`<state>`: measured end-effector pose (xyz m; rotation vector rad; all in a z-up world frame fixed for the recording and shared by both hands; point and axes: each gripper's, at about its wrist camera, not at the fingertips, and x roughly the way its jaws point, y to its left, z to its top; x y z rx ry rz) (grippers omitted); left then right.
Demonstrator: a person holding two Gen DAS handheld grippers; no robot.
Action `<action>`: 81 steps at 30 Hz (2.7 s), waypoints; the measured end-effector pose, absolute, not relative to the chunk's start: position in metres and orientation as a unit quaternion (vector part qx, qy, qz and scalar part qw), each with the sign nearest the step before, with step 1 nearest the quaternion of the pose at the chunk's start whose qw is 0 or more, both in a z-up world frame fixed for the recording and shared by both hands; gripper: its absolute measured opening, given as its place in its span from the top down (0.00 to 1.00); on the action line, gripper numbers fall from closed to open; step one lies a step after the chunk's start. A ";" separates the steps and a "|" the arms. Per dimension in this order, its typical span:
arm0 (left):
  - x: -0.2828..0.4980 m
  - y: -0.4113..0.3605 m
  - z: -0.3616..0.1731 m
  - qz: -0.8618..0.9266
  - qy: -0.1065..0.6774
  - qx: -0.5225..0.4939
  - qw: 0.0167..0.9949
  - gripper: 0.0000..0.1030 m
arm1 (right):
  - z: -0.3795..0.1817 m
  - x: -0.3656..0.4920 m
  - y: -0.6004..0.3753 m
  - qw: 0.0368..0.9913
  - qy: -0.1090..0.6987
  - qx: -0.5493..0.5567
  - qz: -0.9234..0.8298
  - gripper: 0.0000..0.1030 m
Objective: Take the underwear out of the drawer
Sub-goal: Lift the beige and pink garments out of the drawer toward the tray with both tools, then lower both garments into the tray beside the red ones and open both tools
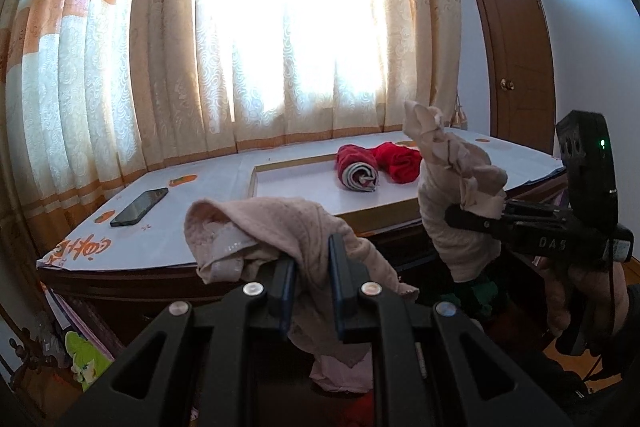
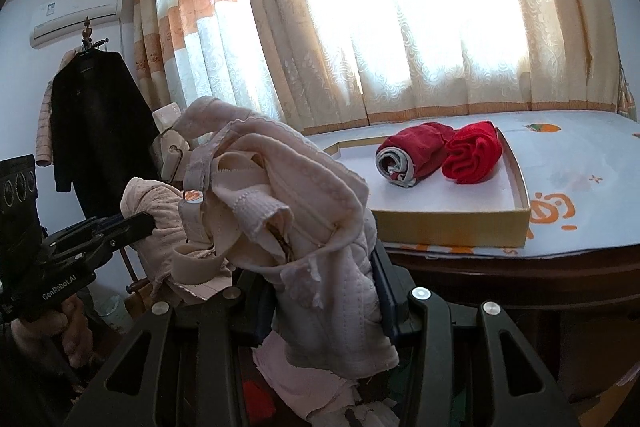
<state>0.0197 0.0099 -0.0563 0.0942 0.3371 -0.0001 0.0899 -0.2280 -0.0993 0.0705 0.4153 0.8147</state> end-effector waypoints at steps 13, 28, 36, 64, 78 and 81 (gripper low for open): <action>0.030 0.020 -0.035 -0.011 0.149 0.057 0.987 0.89 | -0.076 0.099 -0.213 0.892 0.210 0.041 0.399 0.55; 0.049 0.025 -0.030 -0.029 0.165 0.054 0.984 0.92 | -0.060 0.110 -0.203 0.887 0.223 0.050 0.401 0.55; 0.062 0.028 -0.009 -0.029 0.147 0.078 0.986 0.92 | -0.043 0.120 -0.199 0.882 0.227 0.056 0.409 0.55; 0.157 0.025 0.026 -0.051 0.154 0.170 0.972 0.92 | 0.004 0.207 -0.161 0.875 0.276 0.083 0.388 0.55; 0.222 0.025 0.009 -0.095 0.221 0.176 0.955 0.92 | -0.009 0.268 -0.139 0.872 0.333 0.087 0.347 0.55; 0.235 0.025 0.005 -0.096 0.229 0.182 0.951 0.92 | -0.013 0.278 -0.134 0.872 0.343 0.085 0.339 0.55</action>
